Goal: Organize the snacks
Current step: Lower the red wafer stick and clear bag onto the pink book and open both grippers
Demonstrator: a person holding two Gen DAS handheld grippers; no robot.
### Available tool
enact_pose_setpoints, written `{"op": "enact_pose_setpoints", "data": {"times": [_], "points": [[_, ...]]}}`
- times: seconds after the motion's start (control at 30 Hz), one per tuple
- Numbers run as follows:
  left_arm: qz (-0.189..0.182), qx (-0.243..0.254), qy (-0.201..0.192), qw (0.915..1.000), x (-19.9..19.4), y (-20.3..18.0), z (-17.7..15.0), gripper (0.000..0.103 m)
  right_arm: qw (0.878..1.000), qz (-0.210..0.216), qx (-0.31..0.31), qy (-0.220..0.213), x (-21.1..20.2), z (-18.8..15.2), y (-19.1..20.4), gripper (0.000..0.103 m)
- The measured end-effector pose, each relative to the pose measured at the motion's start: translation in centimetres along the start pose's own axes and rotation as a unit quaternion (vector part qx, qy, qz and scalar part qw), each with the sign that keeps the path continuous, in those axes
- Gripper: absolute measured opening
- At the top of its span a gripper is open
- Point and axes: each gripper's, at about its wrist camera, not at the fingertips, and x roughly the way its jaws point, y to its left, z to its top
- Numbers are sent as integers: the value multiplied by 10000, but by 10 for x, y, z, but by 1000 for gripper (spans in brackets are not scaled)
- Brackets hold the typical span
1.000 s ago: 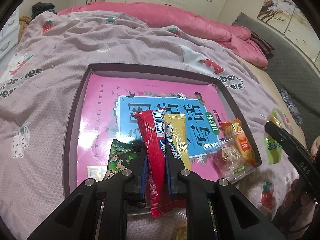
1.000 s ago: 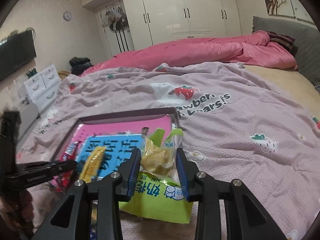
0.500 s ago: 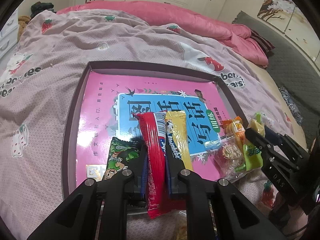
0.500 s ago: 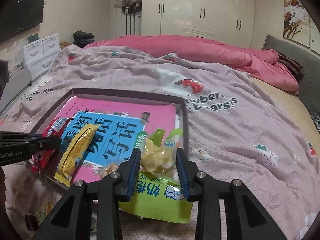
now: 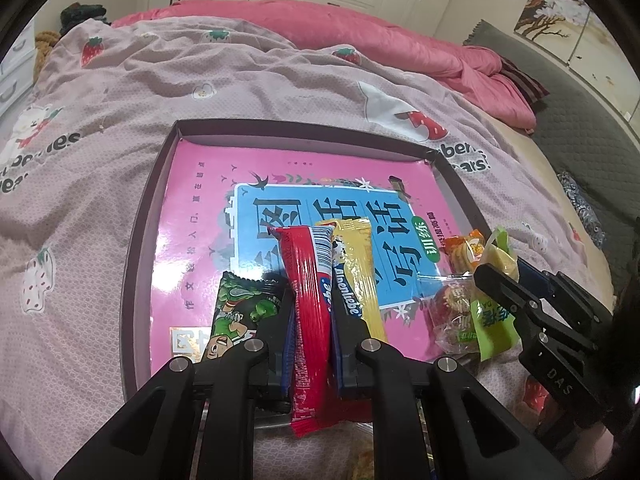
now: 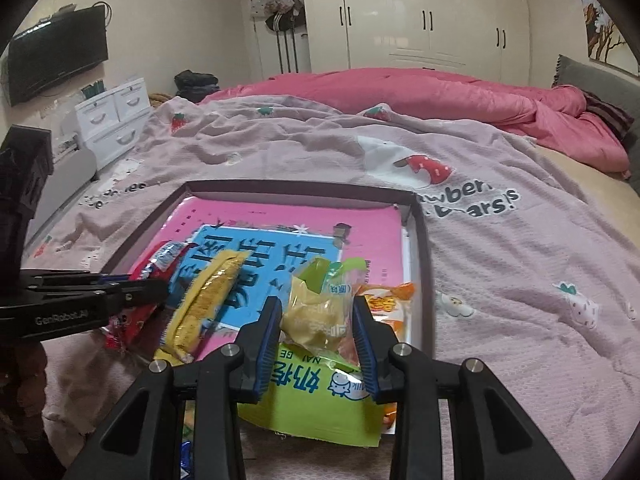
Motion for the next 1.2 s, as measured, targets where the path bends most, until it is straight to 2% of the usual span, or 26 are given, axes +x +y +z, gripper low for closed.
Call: {"op": "enact_pose_setpoints", "data": {"times": [1.2], "points": [[-65, 20, 73, 10000, 2, 1, -1, 17, 9993, 70, 367, 63, -1, -2, -12, 43]]}}
